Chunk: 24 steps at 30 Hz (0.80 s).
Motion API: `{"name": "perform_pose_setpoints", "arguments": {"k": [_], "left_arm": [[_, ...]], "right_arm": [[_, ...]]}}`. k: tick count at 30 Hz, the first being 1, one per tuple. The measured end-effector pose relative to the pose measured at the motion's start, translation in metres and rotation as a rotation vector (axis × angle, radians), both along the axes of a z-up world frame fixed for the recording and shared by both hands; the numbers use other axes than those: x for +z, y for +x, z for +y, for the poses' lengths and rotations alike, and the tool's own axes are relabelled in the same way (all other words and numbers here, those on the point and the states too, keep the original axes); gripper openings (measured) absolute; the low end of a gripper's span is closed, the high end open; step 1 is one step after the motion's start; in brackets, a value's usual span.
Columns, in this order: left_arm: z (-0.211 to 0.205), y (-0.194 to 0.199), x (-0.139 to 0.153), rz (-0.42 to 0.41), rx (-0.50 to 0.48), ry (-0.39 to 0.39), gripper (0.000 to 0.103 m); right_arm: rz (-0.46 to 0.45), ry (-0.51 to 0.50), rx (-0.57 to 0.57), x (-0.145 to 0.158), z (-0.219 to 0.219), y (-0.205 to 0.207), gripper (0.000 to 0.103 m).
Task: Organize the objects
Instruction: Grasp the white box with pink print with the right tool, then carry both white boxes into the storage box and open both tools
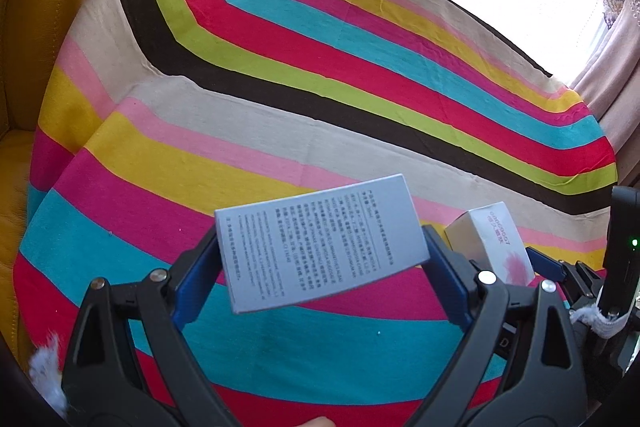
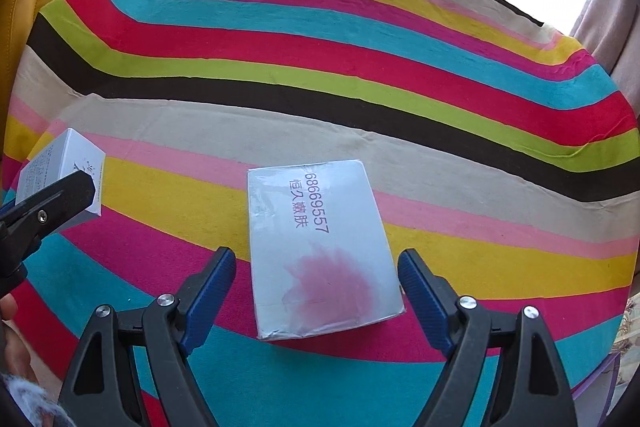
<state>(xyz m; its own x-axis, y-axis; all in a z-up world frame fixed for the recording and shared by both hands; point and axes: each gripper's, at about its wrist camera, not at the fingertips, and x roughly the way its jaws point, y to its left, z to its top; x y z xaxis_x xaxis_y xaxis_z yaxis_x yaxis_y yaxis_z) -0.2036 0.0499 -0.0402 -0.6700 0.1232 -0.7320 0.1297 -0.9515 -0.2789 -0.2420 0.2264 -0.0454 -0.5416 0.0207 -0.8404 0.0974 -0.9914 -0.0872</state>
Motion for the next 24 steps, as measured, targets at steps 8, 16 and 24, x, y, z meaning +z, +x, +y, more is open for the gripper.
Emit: {"name": "perform_pose_setpoints", "arguments": {"k": [8, 16, 24], "left_arm": [[0.006, 0.003, 0.001, 0.013, -0.027, -0.006, 0.094], [0.019, 0.014, 0.009, 0.058, -0.072, -0.043, 0.094], [0.036, 0.036, 0.023, 0.09, -0.131, -0.053, 0.094]], "right_arm": [[0.013, -0.004, -0.033, -0.004, 0.007, 0.003, 0.067], [0.093, 0.024, -0.078, 0.017, 0.009, 0.035, 0.066], [0.146, 0.017, -0.128, 0.037, 0.025, 0.071, 0.066]]}}
